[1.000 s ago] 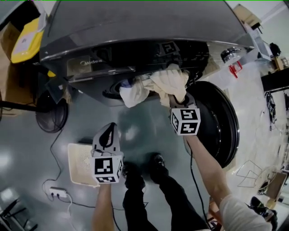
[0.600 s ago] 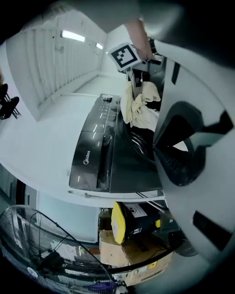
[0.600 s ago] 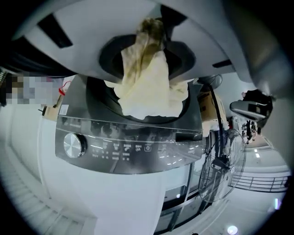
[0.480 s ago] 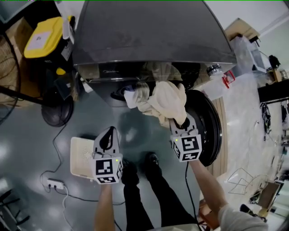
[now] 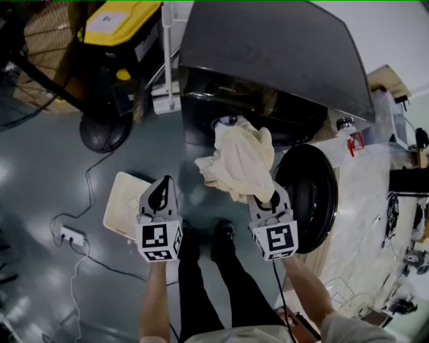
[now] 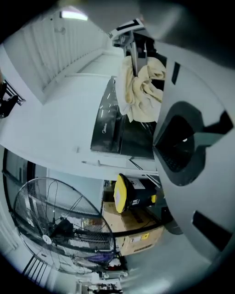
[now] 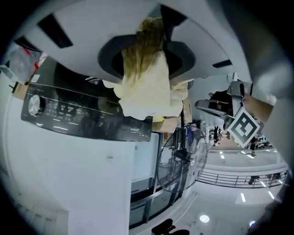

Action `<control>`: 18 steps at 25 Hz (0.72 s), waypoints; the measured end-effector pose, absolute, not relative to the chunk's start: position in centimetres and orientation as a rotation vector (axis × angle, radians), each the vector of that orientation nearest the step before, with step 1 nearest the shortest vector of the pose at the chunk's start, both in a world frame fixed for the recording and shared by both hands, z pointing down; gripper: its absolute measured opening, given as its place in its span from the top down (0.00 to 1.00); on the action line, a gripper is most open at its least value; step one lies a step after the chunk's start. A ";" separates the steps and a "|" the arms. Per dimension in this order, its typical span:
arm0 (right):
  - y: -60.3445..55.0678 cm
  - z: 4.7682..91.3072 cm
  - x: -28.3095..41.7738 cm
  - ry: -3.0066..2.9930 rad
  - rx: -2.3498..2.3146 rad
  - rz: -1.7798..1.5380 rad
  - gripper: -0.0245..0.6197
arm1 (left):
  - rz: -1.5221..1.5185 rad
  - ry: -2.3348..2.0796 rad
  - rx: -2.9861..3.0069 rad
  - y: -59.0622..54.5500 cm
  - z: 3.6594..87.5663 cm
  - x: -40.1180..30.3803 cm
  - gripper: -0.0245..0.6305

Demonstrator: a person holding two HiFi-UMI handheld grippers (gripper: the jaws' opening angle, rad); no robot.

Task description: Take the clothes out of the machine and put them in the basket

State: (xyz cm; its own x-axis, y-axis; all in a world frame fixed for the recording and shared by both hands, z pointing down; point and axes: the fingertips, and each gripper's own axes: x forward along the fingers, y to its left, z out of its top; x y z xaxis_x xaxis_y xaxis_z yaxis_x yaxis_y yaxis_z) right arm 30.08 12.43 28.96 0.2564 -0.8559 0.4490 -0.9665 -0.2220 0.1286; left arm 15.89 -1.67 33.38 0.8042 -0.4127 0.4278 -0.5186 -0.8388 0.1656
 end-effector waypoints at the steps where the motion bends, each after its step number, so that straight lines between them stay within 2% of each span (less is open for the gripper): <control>1: 11.6 29.1 28.9 -1.701 2.125 0.401 0.78 | 0.547 -0.751 2.704 -2.0 33.4 14.8 0.94; 6: 7.0 30.4 22.0 -1.887 1.956 0.408 0.78 | 0.536 -0.954 2.606 -3.7 34.4 7.2 0.94; 18: -1.5 36.9 0.6 -2.247 1.451 0.415 0.78 | 0.499 -1.439 2.240 -5.7 39.6 -16.1 0.94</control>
State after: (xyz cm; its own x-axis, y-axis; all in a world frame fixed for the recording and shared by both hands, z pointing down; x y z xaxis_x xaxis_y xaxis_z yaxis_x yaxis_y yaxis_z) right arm 0.57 -1.52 36.91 -0.3591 -0.7839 0.5066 -0.9130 0.4075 -0.0167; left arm -16.12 -5.67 39.57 0.3969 -0.7608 0.5135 -0.9154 -0.3694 0.1603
